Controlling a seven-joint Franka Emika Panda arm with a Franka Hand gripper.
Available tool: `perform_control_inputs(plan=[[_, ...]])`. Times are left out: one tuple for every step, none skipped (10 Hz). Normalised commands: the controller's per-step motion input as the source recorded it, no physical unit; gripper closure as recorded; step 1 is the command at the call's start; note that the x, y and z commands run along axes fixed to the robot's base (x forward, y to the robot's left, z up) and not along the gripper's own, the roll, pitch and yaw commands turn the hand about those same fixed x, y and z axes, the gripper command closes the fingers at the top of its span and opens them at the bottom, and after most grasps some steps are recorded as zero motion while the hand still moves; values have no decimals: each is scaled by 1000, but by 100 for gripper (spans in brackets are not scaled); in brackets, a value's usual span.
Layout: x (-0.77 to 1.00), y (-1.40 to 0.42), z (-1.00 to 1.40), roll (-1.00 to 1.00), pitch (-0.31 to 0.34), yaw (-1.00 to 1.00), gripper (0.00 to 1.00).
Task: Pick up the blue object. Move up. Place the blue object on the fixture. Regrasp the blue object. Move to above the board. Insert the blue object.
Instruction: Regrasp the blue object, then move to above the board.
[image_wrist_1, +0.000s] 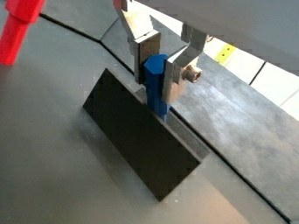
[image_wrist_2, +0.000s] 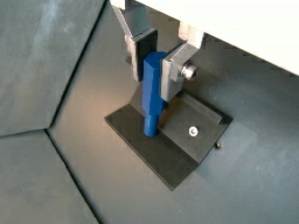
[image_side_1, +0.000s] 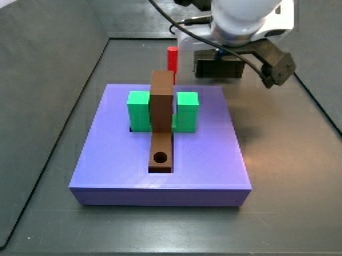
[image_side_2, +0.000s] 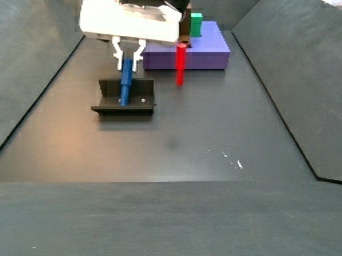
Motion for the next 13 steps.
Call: perform_control_inputs(plan=[[0, 0, 0, 0, 0, 0, 100], [0, 0, 0, 0, 0, 0, 100], [0, 0, 0, 0, 0, 0, 100], [0, 0, 0, 0, 0, 0, 100], [0, 0, 0, 0, 0, 0, 100], [0, 0, 0, 0, 0, 0, 100], [0, 0, 0, 0, 0, 0, 100], [0, 0, 0, 0, 0, 0, 100], [0, 0, 0, 0, 0, 0, 100], [0, 0, 1400, 0, 0, 0, 100], [1, 10, 1400, 13, 5, -62, 100], [-38, 11, 1400, -45, 42, -88, 100], [-34, 25, 1400, -28, 41, -54, 100]])
